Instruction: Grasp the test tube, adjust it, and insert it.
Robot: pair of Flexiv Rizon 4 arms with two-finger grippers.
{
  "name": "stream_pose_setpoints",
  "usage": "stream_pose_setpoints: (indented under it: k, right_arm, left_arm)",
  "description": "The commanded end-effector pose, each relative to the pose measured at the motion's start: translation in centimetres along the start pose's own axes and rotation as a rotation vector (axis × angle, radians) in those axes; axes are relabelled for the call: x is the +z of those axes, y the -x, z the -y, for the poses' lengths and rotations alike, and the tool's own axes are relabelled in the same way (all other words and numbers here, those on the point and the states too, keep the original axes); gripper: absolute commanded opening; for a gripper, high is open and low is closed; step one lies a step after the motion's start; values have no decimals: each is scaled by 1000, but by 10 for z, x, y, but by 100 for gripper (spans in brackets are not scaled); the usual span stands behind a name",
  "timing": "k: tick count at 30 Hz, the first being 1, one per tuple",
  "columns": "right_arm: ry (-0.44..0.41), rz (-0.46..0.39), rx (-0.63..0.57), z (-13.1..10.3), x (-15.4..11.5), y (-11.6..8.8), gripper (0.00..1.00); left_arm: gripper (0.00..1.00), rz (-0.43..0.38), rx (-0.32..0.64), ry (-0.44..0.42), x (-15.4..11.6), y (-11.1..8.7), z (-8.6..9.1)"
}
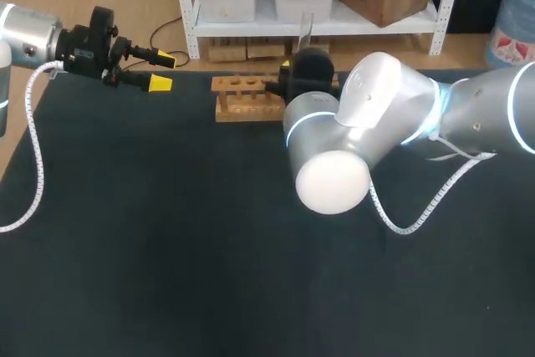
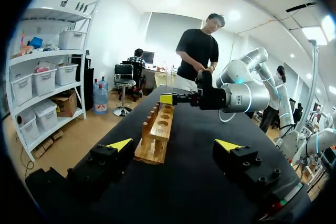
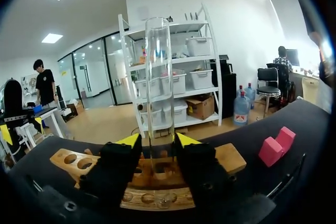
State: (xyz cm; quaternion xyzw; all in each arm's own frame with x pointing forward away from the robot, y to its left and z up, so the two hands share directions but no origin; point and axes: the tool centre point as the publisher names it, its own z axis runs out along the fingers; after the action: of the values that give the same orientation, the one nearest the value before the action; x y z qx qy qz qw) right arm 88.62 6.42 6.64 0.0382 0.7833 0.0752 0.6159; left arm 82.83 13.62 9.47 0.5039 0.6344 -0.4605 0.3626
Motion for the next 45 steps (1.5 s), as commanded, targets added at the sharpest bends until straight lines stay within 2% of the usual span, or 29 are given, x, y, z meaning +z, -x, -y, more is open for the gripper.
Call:
stream_pose_setpoints:
  k: [1,19,30,40,45]
  right_arm:
    - [5,-1,-4,-1,3,2,100]
    - [40,30,-47,-20,-4,29,100]
    - [48,37,-57,-31,-12,33,100]
    - [29,46,-62,-33,-18,38,100]
    - [-36,42,-52,-27,-22,40,100]
  left_arm:
    - [100,0,1,-1,0,-1,0]
    - [100,0,1,-1,0,-1,0]
    - [100,0,1,-1,0,-1,0]
    - [100,0,1,-1,0,-1,0]
    - [100,0,1,-1,0,-1,0]
